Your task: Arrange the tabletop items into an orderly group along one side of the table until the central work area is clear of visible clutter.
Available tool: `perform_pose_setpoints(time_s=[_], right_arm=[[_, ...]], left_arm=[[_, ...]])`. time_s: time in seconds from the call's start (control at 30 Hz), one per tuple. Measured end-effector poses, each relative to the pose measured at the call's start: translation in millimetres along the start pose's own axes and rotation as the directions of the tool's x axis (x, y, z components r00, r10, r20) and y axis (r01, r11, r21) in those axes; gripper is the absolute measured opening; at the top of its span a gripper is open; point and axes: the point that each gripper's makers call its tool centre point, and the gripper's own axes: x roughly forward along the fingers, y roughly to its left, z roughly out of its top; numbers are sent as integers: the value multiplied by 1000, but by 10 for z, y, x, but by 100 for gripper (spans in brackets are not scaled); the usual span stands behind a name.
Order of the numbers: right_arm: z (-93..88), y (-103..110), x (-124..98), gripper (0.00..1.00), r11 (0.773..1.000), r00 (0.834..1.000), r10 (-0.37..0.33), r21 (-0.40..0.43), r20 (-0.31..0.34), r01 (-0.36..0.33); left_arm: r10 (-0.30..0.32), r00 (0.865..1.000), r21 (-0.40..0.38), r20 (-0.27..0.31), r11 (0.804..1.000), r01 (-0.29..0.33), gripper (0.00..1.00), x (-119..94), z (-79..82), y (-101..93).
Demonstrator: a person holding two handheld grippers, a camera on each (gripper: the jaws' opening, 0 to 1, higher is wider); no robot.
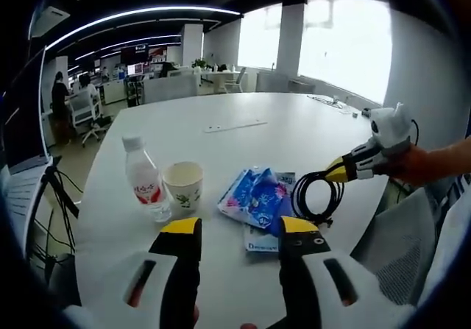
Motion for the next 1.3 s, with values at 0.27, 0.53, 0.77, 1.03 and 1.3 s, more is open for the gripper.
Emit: perform_pose_setpoints(time_s=[0.27, 0.53, 0.77, 1.03, 1.3], right_arm=[[15, -133, -176, 1, 999, 999, -37, 1, 18, 37], [-3, -299, -314, 1, 997, 997, -77, 15, 26, 76], [-75, -464, -423, 1, 993, 994, -110, 30, 22, 110], [-149, -559, -433, 1, 992, 993, -118, 45, 1, 118], [-235, -617, -278, 1, 989, 993, -110, 90, -45, 114]], left_arm=[[-2, 1000, -3, -1, 1000, 2, 41, 4, -12, -38], [-3, 1000, 1, 0, 1000, 3, 41, 0, -10, -43], [-5, 1000, 3, 0, 1000, 5, 41, -9, -19, -58], [-5, 1000, 5, -3, 1000, 5, 40, -16, -34, -80], [-1, 1000, 5, -1, 1000, 1, 40, -38, -27, -79]])
